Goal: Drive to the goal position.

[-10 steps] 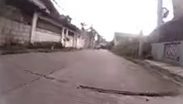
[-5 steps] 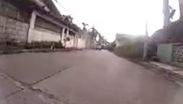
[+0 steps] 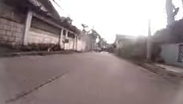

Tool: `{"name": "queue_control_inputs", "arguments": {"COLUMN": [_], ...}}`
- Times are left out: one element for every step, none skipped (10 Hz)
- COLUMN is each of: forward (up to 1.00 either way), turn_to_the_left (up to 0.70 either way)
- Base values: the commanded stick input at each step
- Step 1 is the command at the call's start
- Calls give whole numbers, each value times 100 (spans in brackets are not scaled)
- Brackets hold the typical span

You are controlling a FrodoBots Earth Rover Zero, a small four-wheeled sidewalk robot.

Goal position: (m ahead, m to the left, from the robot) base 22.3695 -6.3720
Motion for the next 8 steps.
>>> {"name": "queue_control_inputs", "arguments": {"forward": [100,100,100,100,100,100,100,100], "turn_to_the_left": [1,1,1,1,1,1,1,1]}}
